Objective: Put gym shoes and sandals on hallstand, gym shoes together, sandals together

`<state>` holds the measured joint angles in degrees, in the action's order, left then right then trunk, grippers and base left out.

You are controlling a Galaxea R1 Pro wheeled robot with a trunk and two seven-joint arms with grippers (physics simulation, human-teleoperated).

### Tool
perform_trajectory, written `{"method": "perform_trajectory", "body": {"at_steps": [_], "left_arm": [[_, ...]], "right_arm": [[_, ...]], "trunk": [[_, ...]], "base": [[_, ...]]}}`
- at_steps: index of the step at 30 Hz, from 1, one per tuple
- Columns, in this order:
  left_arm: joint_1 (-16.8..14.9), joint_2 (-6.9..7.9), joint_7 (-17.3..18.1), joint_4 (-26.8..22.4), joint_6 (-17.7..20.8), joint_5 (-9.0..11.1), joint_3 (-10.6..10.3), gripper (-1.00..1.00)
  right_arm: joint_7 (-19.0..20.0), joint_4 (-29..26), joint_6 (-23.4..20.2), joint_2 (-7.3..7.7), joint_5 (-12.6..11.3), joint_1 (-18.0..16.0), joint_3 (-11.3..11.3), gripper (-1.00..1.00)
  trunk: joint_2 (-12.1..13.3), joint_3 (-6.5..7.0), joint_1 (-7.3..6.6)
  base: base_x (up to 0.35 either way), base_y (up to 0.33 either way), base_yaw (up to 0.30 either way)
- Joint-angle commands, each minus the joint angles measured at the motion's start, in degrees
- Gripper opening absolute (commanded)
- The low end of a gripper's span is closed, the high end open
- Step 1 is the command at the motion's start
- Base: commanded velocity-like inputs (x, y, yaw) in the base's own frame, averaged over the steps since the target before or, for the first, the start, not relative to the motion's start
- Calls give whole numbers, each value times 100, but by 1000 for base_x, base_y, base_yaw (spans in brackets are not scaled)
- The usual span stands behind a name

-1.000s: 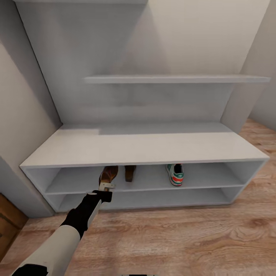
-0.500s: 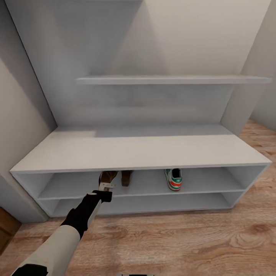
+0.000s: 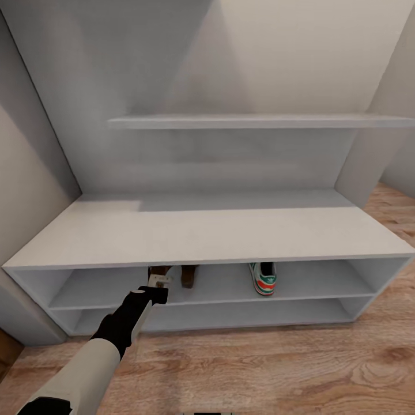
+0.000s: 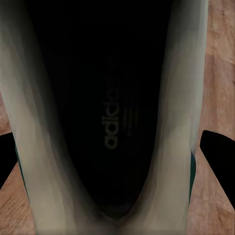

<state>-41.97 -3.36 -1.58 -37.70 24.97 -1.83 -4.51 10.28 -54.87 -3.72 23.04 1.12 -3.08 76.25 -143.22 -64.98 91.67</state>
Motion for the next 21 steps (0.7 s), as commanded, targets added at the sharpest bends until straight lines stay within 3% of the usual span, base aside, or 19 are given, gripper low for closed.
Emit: {"method": "perform_trajectory", "body": {"at_steps": [1,21], "left_arm": [[1,2,-9,-9,34,-37,-15,-100],[4,2,-9,24,34,-37,-7,-100]], "right_arm": [[45,-8,-32,-1,11,-8,22,-100],[37,-7,-32,-1,18,-8,28,-100]], "trunk": [[-2,-5,0],[-2,-5,0]], "base": [[67,0,0],[45,0,0]]}}
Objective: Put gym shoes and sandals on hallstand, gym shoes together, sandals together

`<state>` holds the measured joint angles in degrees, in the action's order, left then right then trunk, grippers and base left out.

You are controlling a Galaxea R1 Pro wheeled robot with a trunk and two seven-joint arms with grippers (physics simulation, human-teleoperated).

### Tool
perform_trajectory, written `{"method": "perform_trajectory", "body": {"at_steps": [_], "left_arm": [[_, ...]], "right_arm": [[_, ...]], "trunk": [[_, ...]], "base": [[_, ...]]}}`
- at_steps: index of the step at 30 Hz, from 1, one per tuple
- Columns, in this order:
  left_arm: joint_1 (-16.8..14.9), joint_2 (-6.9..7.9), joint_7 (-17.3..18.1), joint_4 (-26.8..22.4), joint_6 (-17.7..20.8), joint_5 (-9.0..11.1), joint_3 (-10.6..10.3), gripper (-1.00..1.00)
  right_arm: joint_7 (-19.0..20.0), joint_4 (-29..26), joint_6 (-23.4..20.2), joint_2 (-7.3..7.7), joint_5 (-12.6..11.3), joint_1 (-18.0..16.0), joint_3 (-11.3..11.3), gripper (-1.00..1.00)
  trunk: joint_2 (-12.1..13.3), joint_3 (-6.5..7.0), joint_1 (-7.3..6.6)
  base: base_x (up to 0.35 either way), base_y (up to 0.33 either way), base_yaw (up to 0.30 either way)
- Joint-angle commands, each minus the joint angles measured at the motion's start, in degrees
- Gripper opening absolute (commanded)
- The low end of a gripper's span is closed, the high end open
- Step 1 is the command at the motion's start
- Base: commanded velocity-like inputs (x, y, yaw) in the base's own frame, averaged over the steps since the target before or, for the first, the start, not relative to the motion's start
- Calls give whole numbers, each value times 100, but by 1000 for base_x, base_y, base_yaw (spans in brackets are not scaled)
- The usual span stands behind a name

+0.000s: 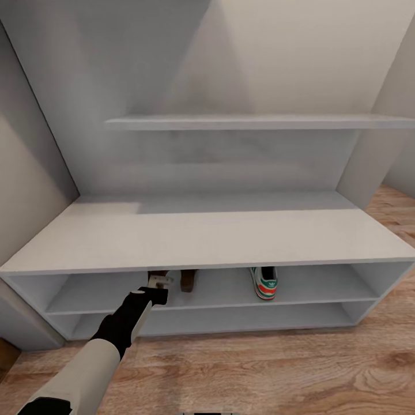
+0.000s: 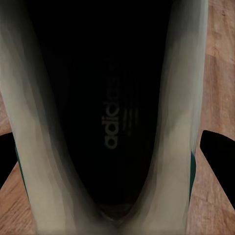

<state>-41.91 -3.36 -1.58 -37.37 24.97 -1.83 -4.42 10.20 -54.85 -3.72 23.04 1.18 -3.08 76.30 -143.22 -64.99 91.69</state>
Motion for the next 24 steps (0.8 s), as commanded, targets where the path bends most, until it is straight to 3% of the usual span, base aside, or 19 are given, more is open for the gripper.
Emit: {"method": "perform_trajectory", "body": {"at_steps": [1,24], "left_arm": [[-2,2,-9,-8,34,-37,-15,-100],[-1,2,-14,1,34,-37,-15,-100]], "right_arm": [[44,-9,-32,-1,13,-8,23,-100],[43,-9,-32,-1,13,-8,22,-100]], "trunk": [[-2,-5,-1],[-2,-5,-1]], "base": [[2,0,0],[63,0,0]]}}
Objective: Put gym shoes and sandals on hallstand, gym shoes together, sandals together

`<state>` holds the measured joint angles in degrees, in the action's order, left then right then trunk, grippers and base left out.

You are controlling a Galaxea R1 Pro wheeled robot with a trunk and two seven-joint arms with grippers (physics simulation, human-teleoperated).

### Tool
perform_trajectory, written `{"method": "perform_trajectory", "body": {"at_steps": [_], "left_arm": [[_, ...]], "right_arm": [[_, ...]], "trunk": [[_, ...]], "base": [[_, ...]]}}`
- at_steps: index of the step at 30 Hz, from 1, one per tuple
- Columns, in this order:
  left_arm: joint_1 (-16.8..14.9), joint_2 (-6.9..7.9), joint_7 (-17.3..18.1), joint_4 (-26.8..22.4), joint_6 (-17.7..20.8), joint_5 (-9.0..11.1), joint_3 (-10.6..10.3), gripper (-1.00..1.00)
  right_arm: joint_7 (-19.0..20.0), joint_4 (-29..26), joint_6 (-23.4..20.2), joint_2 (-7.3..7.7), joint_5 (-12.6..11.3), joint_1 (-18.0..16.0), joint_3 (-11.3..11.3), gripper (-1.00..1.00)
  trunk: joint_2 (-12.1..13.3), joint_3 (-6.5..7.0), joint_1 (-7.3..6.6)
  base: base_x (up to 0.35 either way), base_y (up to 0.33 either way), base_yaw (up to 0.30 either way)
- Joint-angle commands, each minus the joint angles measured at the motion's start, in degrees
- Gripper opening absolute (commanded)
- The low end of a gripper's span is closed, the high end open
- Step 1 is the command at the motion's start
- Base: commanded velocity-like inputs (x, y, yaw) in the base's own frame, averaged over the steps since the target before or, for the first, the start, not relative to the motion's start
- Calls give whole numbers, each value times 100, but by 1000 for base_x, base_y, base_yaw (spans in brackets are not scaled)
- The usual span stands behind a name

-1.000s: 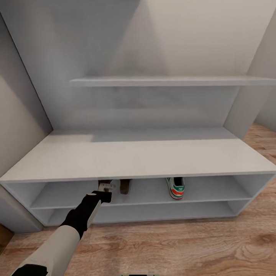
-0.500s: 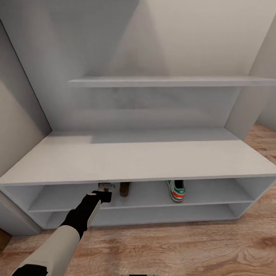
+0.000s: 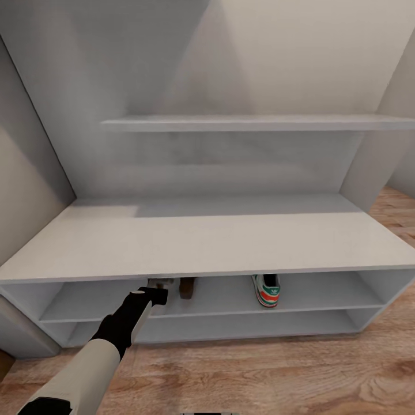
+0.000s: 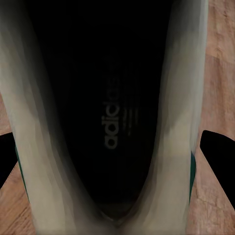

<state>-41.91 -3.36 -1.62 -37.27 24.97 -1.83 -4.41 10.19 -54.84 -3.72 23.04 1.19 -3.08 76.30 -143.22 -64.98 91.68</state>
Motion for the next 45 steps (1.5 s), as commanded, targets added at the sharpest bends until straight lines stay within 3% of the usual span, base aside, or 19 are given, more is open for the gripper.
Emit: {"method": "perform_trajectory", "body": {"at_steps": [1,35,36,45], "left_arm": [[-2,2,-8,-9,34,-37,-16,-100],[-2,4,-14,-34,34,-41,-16,-100],[-2,6,-12,-34,32,-39,-16,100],[-2,10,-5,-42,30,-41,-24,100]], "right_arm": [[45,-9,-32,-1,12,-8,22,-100],[45,-9,-32,-1,13,-8,25,-100],[45,-9,-32,-1,13,-8,25,-100],[45,-9,-32,-1,13,-8,25,-100]], "trunk": [[-2,-5,0],[-2,-5,0],[-2,-5,0],[-2,-5,0]], "base": [[59,0,0],[32,-10,0],[1,0,0],[0,0,0]]}}
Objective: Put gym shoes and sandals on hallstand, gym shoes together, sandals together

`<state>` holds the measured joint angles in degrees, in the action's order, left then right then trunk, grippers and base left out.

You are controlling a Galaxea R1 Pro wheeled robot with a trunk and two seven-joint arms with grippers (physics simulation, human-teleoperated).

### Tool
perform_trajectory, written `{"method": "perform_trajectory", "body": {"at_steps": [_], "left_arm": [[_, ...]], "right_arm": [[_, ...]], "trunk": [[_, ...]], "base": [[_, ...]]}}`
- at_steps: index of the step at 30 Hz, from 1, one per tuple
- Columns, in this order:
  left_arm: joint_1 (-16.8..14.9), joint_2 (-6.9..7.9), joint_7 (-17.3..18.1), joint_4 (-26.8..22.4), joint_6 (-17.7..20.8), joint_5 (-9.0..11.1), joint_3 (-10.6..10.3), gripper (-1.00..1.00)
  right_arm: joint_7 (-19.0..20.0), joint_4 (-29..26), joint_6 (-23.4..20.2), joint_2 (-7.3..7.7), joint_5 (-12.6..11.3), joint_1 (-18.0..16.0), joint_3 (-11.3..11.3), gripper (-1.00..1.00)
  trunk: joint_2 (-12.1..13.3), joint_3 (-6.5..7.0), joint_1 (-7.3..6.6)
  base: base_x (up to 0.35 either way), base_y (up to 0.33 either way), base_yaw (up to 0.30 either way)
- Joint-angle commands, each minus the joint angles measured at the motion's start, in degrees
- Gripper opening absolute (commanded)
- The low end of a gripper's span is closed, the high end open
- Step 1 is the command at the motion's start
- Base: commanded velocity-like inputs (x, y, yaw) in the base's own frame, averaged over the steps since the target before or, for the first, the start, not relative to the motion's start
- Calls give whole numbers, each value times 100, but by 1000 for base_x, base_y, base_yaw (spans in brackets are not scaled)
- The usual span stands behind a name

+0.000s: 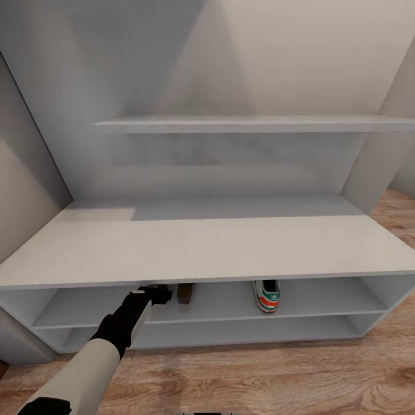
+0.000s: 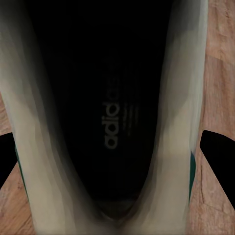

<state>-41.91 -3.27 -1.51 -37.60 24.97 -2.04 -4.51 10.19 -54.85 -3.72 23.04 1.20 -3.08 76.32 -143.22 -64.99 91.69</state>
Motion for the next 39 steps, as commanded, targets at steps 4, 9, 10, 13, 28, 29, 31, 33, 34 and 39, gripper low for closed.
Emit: {"method": "perform_trajectory", "body": {"at_steps": [4,9,10,13,28,29,31,33,34,39], "left_arm": [[-1,2,-16,-4,32,-20,-15,100],[-1,2,-16,-6,29,-19,-15,100],[-1,2,-16,-5,28,-18,-15,100],[-1,2,-16,-3,27,-21,-15,100],[11,2,-17,-3,10,-24,-15,100],[12,2,-17,-1,-10,-24,-15,100],[14,2,-18,18,-120,-23,-15,100],[15,-1,-17,31,-214,-21,-18,100],[15,-2,-17,37,-259,-20,-21,100],[18,-6,-16,61,-425,-17,-41,100]], "right_arm": [[45,-9,-32,-1,12,-8,21,-100],[45,-9,-32,-1,12,-8,20,-100],[45,-9,-32,-1,12,-8,18,-100],[45,-9,-32,-1,12,-8,20,-100],[45,-9,-32,-1,12,-8,17,-100],[45,-9,-32,-1,12,-8,16,-100],[45,-9,-32,-1,12,-8,15,-100],[45,-9,-32,-1,12,-8,15,-100],[45,-9,-32,-1,12,-8,15,-100],[45,-5,-32,-1,12,-7,14,-100]], "trunk": [[-2,-5,-1],[-2,-5,-1],[-2,-5,-1],[-2,-5,-1],[-2,-5,-1],[-2,-5,-1],[-2,-5,-1],[-2,-5,-1],[-2,-5,-1],[-2,-5,-1]], "base": [[0,0,0],[0,0,0],[0,0,0],[0,0,0],[-197,0,0],[-328,0,0],[-331,0,0],[-334,0,0],[-335,0,0],[-336,0,0]]}}
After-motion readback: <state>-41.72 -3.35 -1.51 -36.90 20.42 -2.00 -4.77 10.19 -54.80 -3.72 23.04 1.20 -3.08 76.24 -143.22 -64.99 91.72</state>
